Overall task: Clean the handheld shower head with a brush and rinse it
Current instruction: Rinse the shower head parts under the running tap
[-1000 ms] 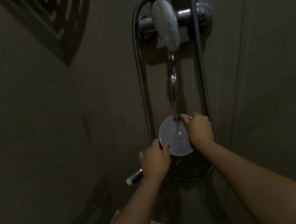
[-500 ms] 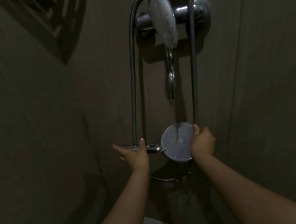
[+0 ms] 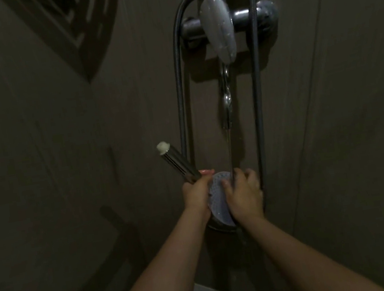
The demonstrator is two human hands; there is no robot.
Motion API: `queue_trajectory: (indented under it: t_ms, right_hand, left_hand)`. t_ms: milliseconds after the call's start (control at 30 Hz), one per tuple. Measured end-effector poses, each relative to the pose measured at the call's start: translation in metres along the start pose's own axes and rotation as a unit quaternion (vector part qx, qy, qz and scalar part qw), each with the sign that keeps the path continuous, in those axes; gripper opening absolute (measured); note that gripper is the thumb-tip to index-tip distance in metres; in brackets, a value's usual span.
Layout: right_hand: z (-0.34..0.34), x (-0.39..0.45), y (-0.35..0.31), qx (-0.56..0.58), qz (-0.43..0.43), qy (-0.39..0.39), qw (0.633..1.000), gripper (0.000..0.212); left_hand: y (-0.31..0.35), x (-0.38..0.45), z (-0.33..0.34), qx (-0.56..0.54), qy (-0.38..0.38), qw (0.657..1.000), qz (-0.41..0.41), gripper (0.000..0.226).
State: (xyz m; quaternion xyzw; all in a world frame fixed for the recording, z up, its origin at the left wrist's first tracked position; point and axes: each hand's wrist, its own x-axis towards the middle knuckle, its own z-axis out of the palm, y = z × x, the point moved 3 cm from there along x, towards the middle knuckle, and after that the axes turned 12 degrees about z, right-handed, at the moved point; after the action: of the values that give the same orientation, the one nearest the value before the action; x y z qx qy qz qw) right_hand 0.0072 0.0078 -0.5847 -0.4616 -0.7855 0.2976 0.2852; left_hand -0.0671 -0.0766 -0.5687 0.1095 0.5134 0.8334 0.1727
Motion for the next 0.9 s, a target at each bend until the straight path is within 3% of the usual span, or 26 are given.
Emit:
queue_trajectory:
  t_ms: [133, 233, 300, 367, 467, 533, 633, 767, 900]
  right_hand:
    - [-0.009, -0.001, -0.018, -0.127, -0.143, -0.018, 0.981, 0.061]
    - [-0.003, -0.013, -0.018, -0.179, -0.240, -0.077, 0.951, 0.060]
    - [-0.002, -0.011, -0.013, -0.156, -0.211, -0.087, 0.961, 0.067]
    - [-0.003, -0.005, -0.006, -0.119, -0.129, -0.071, 0.982, 0.075]
    - [-0.008, 0.009, 0.005, 0.016, 0.055, -0.077, 0.995, 0.067]
    - [-0.017, 0.016, 0.008, 0.065, 0.113, -0.088, 0.988, 0.061]
    - [-0.033, 0.018, 0.008, 0.098, 0.090, -0.077, 0.988, 0.042]
    - [-0.039, 0.012, 0.001, 0.140, 0.041, 0.023, 0.989, 0.027]
    - [-0.049, 0.007, -0.006, 0.051, -0.132, 0.046, 0.989, 0.016]
  left_hand:
    - [-0.013, 0.002, 0.008, -0.121, 0.026, 0.992, -0.037, 0.007]
    - [-0.021, 0.007, 0.007, -0.156, 0.038, 0.986, -0.054, 0.026]
    - [-0.021, 0.006, 0.007, -0.156, 0.034, 0.985, -0.061, 0.035]
    - [-0.018, 0.008, 0.006, -0.138, 0.029, 0.989, -0.052, 0.027]
    - [-0.015, 0.005, 0.009, -0.105, 0.000, 0.994, -0.042, 0.015]
    - [-0.016, 0.004, 0.006, -0.089, 0.006, 0.995, -0.043, 0.021]
    - [-0.021, 0.005, -0.001, -0.069, 0.036, 0.996, -0.047, 0.038]
    - [-0.028, 0.004, 0.001, -0.014, 0.063, 0.994, -0.085, 0.043]
    - [-0.026, -0.012, 0.018, -0.055, -0.032, 0.982, -0.178, 0.051]
